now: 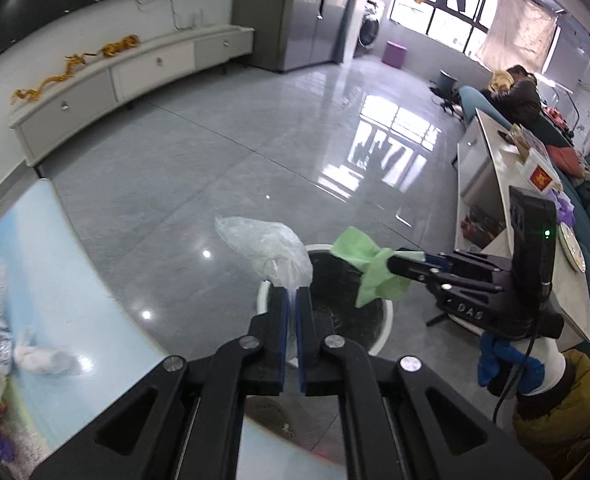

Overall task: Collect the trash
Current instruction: 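Carry both items to the bin and open both tools to drop them, then return both tools to the table over the remaining trash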

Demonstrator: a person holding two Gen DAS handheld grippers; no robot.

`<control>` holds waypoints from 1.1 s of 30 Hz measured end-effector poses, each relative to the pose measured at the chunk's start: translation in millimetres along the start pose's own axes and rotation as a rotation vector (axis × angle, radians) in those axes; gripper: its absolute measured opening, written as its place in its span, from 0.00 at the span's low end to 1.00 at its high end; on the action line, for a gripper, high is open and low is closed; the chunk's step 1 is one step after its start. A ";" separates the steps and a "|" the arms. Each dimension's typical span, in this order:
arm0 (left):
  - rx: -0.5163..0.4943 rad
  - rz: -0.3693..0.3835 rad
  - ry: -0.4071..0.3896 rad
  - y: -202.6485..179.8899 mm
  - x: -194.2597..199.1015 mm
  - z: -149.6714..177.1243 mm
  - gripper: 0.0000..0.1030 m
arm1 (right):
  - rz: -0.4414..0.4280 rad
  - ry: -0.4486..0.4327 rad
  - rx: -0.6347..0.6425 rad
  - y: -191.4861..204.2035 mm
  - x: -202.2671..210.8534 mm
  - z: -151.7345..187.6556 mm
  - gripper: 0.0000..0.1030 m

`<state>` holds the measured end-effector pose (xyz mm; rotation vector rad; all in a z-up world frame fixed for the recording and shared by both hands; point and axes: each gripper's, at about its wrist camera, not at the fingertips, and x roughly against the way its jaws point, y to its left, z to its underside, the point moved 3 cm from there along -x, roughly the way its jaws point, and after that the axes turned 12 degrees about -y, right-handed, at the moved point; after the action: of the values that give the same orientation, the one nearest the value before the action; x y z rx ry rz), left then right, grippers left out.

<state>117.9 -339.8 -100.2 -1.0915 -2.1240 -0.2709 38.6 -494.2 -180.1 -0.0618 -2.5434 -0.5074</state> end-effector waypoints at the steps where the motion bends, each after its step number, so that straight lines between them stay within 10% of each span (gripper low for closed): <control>1: -0.003 0.008 0.009 -4.2 -6.3 -0.9 0.04 | 0.005 0.006 -0.007 -4.4 -2.2 0.8 0.17; 12: 0.069 0.133 0.083 -24.2 -55.5 -8.5 0.08 | 0.080 0.057 -0.030 -31.6 -12.2 4.1 0.32; 16: 0.096 0.149 0.057 -24.4 -48.5 -11.6 0.44 | 0.094 0.046 -0.026 -22.0 -2.9 0.3 0.32; 20: 0.108 0.160 0.036 -20.2 -38.2 -11.2 0.46 | 0.114 0.007 -0.021 -12.4 13.4 -9.7 0.32; 33: 0.134 -0.018 -0.298 18.8 108.0 -6.1 0.46 | 0.072 -0.116 0.118 75.2 74.9 -41.4 0.32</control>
<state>94.4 -263.9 -24.4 -1.0882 -2.3755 0.0288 6.5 -444.0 -83.0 -0.1431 -2.6683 -0.3337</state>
